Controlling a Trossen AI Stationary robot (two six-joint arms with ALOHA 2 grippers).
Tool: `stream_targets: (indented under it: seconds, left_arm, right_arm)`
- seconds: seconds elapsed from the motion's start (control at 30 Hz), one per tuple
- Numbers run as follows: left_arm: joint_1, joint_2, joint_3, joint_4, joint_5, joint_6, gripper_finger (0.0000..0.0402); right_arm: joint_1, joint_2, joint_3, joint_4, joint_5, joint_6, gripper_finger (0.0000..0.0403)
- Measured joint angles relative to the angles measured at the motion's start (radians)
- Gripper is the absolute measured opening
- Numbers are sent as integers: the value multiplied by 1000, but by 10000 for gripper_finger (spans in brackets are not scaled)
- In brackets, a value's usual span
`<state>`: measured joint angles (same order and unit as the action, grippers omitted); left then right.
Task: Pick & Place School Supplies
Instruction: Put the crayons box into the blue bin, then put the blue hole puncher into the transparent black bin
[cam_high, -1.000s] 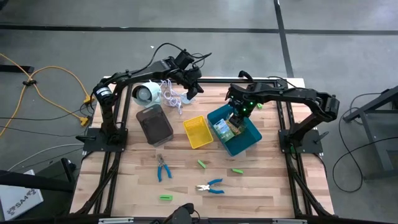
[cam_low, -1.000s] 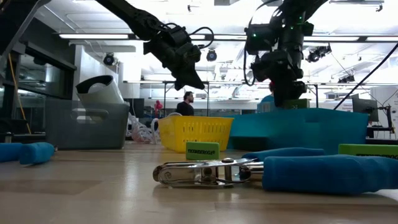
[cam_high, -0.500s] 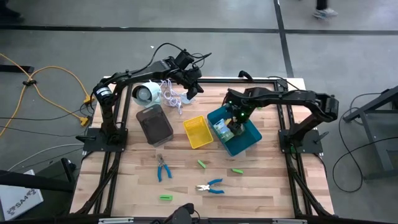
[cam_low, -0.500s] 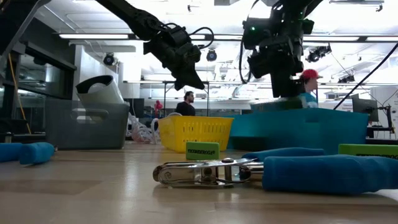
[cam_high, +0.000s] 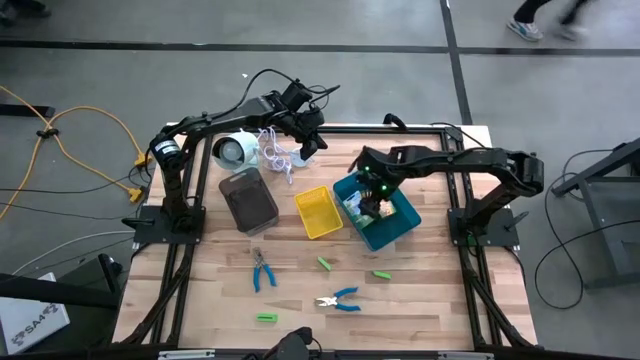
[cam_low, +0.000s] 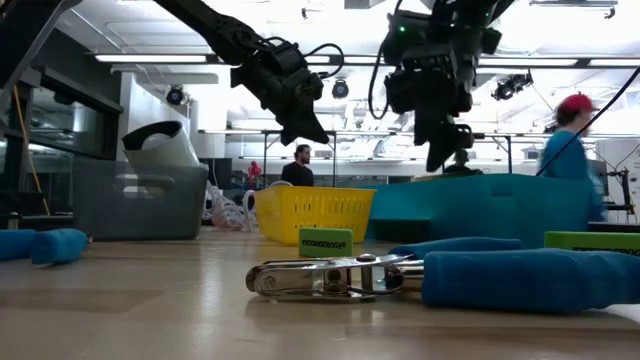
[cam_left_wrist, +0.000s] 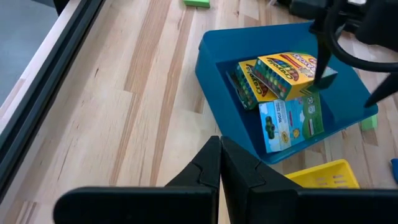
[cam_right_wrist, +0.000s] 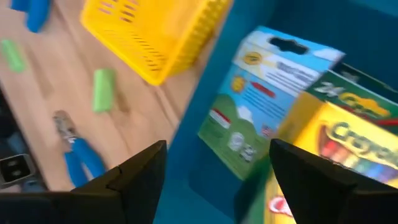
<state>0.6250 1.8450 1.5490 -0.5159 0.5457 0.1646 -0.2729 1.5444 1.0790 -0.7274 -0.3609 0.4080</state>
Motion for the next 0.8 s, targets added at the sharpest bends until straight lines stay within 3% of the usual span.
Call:
stream_targets:
  seconds: [0.17, 0.7, 0.8]
  left_arm:
    - [0, 0, 0, 0, 2, -5, 1]
    - [0, 0, 0, 0, 1, -7, 1]
    - [0, 0, 0, 0, 1, -7, 1]
  right_arm:
    - [0, 0, 0, 42, -59, 16, 275]
    - [-5, 0, -70, 45, 40, 76, 275]
    - [-12, 0, -70, 81, -36, 65, 275]
